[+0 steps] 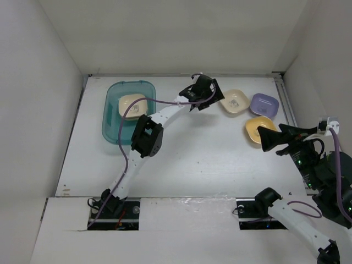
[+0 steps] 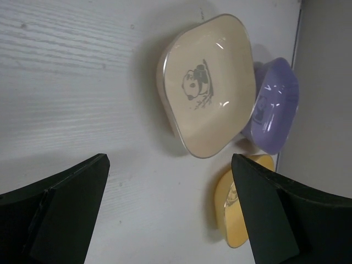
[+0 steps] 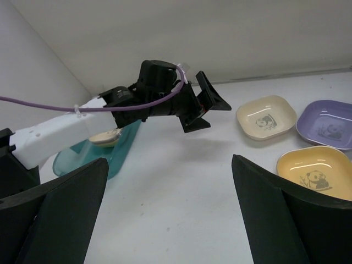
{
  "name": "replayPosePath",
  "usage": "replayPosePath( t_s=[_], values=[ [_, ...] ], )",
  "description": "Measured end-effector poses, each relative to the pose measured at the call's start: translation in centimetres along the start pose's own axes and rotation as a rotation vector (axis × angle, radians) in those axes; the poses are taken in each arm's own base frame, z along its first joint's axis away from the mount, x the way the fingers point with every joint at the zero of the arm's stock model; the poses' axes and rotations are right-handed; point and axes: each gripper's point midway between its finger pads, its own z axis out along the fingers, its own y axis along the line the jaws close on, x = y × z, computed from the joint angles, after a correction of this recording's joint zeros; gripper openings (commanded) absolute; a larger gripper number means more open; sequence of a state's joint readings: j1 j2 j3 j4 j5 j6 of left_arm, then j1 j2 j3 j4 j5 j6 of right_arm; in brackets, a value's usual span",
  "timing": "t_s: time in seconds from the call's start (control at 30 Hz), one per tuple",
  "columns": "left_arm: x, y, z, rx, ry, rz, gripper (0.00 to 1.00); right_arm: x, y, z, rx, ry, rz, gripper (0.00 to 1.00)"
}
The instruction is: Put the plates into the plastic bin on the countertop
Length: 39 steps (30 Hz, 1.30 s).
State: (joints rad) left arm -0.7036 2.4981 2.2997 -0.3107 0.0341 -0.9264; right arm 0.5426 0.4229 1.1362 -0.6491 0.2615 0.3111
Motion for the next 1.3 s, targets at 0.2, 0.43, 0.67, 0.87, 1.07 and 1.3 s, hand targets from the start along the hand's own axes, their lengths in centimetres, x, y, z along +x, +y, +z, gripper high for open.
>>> replayPosePath(
  t_s=[0.2, 0.43, 0.67, 0.87, 1.07, 1.3],
  values=[
    [2.3, -0.4, 0.2, 0.042, 0.019, -0.002, 0.93, 1.5, -1.3, 1.3, 0.074, 0.018, 0.013, 1.0],
    [3.6, 4.0, -6.5, -0.154, -0.009, 0.058, 1.0, 8.4, -4.4, 7.7, 0.275, 0.163, 0.019, 1.0],
    [-5.6, -0.4, -23.7, -0.052, -0.322, 0.096, 1.0, 12.0, -9.4, 18.0, 0.417, 0.351, -0.004, 1.0],
    [-7.3, 3.6, -33.2, -0.034, -0.442, 0.102, 1.0, 19.0, -11.8, 26.2, 0.353, 0.603, -0.148, 1.0],
    [-4.8, 8.4, -32.6, -0.152, -0.364, 0.175, 1.0, 22.7, -13.1, 32.8, 0.283, 0.721, -0.237, 0.98],
    [-4.0, 10.0, -32.7, -0.187, -0.335, 0.218, 1.0, 31.0, -16.3, 32.8, 0.302, 0.924, -0.279, 0.92]
  ],
)
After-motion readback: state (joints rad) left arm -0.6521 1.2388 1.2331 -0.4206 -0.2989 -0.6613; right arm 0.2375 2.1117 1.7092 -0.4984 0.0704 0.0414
